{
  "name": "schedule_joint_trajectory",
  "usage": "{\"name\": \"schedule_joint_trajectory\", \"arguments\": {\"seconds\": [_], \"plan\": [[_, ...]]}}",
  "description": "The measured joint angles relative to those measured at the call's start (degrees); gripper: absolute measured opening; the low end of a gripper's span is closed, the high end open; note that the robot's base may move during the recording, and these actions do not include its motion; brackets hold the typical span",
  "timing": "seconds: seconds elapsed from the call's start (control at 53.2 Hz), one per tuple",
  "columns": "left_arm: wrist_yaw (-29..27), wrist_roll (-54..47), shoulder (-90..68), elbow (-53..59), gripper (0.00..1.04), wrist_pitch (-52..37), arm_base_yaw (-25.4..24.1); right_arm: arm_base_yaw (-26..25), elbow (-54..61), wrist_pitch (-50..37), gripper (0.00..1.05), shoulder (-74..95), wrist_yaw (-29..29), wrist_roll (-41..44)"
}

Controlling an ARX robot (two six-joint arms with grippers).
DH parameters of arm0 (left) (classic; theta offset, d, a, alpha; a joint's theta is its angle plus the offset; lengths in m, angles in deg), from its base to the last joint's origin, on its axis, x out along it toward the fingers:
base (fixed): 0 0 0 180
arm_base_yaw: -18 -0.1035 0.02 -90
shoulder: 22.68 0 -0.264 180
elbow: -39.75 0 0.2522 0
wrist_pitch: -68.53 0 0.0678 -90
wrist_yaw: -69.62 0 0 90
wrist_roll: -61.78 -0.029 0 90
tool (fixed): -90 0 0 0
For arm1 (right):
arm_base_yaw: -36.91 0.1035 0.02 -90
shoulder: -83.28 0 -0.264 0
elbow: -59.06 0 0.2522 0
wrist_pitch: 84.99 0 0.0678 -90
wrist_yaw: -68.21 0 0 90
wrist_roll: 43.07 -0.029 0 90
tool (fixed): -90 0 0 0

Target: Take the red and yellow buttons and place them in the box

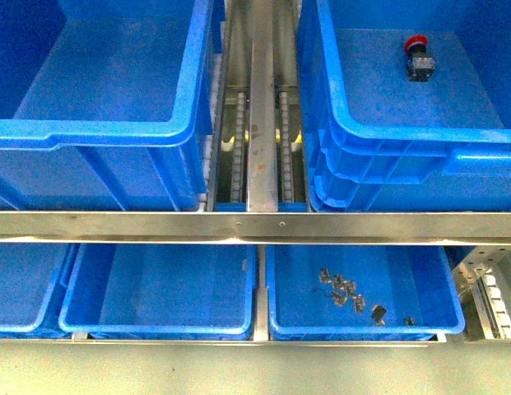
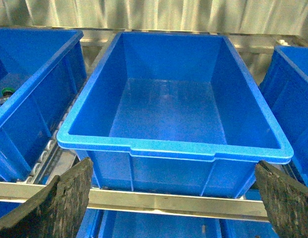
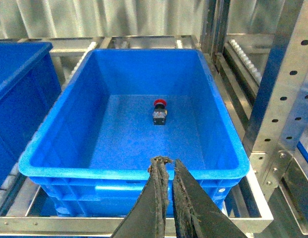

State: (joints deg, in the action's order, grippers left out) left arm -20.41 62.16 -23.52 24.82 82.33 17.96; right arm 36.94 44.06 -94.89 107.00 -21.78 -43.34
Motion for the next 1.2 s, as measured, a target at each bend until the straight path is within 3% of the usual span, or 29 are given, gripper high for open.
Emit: {"name": "schedule_joint_trajectory", "arguments": {"seconds": [0.677,0.79,1.072,1.203], "plan": [[0.0,0.0,0.0,0.0,0.97,0.0,0.0,0.0,0.0,13.5,0.03,-13.6,0.0,0.0],[0.0,0.0,0.0,0.0,0.97,0.0,0.0,0.0,0.0,23.0,0.03,-21.6,0.0,0.0],[0.0,0.0,0.0,0.0,0.97,0.0,0.0,0.0,0.0,23.6,0.03,-23.5,0.0,0.1],[0.0,0.0,0.0,0.0,0.97,0.0,0.0,0.0,0.0,23.6,0.30,-23.5,0.0,0.1]]}}
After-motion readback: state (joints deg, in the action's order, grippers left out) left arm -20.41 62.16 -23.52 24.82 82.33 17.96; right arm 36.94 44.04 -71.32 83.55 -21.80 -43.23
